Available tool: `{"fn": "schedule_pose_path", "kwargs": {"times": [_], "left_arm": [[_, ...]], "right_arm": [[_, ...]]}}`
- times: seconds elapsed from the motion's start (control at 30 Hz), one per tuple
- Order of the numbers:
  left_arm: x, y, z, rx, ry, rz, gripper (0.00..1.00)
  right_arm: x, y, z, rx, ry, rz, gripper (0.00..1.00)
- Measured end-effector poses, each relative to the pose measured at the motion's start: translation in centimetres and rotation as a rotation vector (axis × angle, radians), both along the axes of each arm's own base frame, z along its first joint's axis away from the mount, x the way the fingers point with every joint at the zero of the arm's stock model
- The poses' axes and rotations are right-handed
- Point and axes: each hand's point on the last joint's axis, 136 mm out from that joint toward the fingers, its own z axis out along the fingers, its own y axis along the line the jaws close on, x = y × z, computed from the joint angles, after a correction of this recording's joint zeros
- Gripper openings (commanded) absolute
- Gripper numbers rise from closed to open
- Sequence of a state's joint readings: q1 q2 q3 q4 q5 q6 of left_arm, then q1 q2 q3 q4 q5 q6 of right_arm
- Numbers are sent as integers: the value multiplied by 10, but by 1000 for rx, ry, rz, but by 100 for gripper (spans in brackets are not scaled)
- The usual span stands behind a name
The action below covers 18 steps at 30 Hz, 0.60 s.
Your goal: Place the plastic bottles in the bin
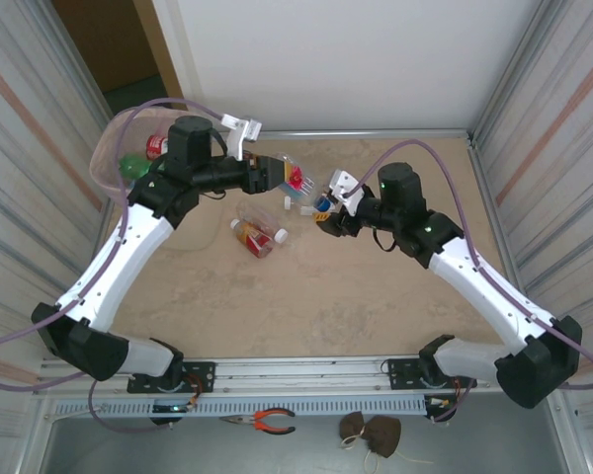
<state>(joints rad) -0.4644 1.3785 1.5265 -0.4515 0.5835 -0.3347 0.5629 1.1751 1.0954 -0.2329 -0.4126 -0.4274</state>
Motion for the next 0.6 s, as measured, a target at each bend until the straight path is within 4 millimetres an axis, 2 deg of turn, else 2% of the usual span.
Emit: {"fn": "schedule_pose_path", "kwargs": {"times": [0.13,0.27,0.47,0.6], "left_arm": [[7,12,8,6,-21,32,50],[22,37,16,9,-37,99,51],[43,91,28,31,-60,233,51],[51,133,44,57,-102,341,51]], "right_arm": [[-8,-6,16,24,-35,-14,71],[-19,-15,24,33,-67,-36,72],[-34,-32,26,38,-75,-79,73],[-41,-39,35,50,-99,-92,73]]}}
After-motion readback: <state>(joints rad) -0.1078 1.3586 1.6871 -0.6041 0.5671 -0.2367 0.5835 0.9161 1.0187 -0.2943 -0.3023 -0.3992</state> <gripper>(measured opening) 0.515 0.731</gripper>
